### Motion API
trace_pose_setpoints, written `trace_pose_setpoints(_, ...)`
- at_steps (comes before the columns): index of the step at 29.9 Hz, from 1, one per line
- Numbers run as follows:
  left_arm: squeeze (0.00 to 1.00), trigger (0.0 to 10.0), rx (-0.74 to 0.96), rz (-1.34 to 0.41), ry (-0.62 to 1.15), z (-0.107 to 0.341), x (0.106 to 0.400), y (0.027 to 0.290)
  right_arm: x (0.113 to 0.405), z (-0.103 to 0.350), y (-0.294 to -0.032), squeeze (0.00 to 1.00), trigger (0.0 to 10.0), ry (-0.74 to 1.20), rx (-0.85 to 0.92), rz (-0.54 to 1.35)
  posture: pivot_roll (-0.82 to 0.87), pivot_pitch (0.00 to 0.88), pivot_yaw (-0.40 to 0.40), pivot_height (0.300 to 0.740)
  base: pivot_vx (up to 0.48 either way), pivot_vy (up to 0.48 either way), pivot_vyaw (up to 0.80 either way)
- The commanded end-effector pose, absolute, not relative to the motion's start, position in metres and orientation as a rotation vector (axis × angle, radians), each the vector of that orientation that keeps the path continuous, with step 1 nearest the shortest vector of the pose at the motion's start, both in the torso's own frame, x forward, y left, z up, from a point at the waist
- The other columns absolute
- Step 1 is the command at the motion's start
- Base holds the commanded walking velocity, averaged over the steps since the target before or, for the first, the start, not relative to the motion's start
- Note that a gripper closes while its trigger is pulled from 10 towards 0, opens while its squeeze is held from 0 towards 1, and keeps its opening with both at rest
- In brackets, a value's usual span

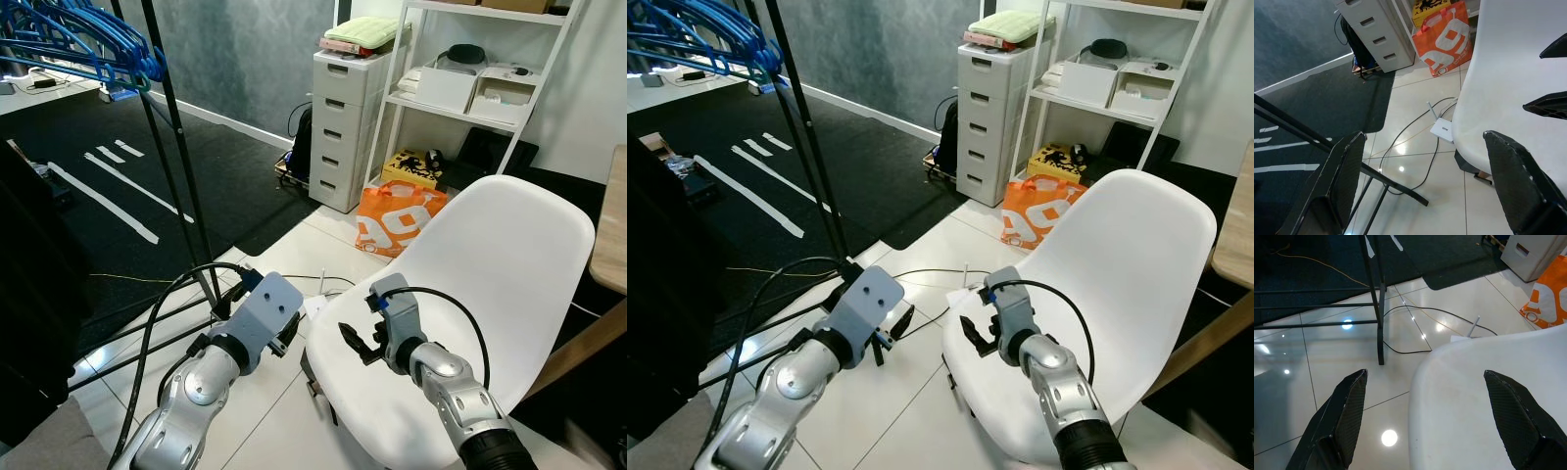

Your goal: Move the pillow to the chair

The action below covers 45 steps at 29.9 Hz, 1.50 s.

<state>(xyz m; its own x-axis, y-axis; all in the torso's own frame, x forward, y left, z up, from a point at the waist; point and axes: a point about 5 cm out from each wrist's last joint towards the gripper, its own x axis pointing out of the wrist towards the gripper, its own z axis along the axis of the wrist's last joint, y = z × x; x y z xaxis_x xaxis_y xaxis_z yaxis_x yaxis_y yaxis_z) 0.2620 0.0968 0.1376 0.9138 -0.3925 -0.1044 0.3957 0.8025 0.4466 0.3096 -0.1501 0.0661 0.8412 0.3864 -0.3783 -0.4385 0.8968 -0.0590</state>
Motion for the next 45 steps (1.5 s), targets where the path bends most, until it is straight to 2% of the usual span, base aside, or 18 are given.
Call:
trace_pose_setpoints(1,0.00,10.0,0.472,-0.406,0.029,0.1326,0.2621,0.1003,0.3087,0.0668,-0.1506,0.00,10.0,0.367,-0.127,0.428,-0.12,0.000,-0.042,0.740,0.000,0.000,0.00)
trace_pose_setpoints(45,0.00,10.0,0.450,-0.403,0.037,0.1303,0.2626,0.1011,0.3079,0.0658,-0.1507,0.00,10.0,0.373,-0.128,0.430,-0.12,0.000,-0.038,0.740,0.000,0.000,0.00)
